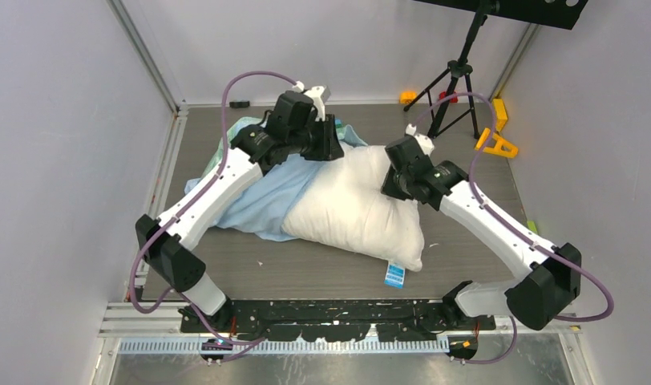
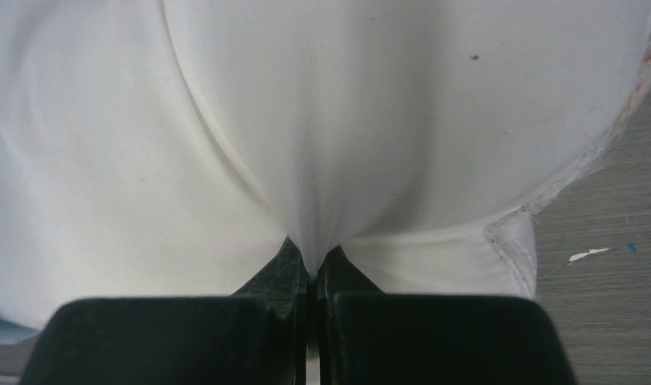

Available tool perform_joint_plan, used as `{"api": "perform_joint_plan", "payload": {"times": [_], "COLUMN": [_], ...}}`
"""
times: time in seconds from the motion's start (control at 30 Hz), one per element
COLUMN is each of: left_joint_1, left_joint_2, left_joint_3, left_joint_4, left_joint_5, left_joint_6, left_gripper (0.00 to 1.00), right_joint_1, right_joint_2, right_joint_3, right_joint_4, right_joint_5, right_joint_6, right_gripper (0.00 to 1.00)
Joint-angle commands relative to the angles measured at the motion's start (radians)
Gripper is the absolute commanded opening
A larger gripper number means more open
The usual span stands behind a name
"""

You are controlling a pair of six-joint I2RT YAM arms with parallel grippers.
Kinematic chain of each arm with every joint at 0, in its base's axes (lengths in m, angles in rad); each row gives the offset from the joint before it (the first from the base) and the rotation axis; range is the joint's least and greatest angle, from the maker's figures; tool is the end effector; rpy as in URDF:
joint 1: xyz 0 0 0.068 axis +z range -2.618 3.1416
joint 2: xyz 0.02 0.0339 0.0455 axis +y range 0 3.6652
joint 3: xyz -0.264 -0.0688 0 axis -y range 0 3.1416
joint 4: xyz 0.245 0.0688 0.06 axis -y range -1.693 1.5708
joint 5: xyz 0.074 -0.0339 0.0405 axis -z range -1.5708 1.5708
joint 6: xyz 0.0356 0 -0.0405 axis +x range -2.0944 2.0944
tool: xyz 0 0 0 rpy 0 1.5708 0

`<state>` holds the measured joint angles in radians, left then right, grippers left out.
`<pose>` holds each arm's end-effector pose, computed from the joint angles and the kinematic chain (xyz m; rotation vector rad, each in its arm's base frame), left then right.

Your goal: Put the pillow into the pillowcase

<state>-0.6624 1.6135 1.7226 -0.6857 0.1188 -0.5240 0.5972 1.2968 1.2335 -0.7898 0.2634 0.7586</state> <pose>0.2812 -0.2247 0.4040 0.2286 2.2455 -0.7954 0.2269 0.1431 0.3304 0.3131 2.3888 0.3178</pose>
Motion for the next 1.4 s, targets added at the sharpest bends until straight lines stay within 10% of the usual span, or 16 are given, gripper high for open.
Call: {"api": "perform_joint_plan", "payload": {"times": [0.0, 0.1, 0.3, 0.7, 1.37], "left_joint_1": [-0.041, -0.093, -0.246, -0.338, -0.330], "left_joint_2": [-0.139, -0.250, -0.404, -0.367, -0.246], "left_joint_3": [-0.070, -0.164, -0.370, -0.525, -0.492], "left_joint_4": [-0.007, -0.056, -0.108, 0.018, 0.084], "left_joint_5": [-0.026, -0.166, -0.464, -0.776, -0.882], "left_joint_6": [0.017, 0.039, -0.017, 0.026, 0.183], "left_gripper": [0.47, 0.58, 0.50, 0.45, 0.43], "right_joint_1": [-0.002, -0.003, -0.002, 0.006, 0.005], "right_joint_2": [-0.003, -0.021, -0.078, -0.220, -0.293], "right_joint_3": [-0.082, -0.101, -0.078, -0.133, -0.216], "right_joint_4": [0.157, 0.158, 0.089, 0.006, -0.016], "right_joint_5": [-0.014, 0.009, 0.074, 0.143, 0.170], "right_joint_6": [0.087, 0.065, 0.011, -0.013, -0.003], "right_gripper": [0.00, 0.18, 0.54, 0.55, 0.56]}}
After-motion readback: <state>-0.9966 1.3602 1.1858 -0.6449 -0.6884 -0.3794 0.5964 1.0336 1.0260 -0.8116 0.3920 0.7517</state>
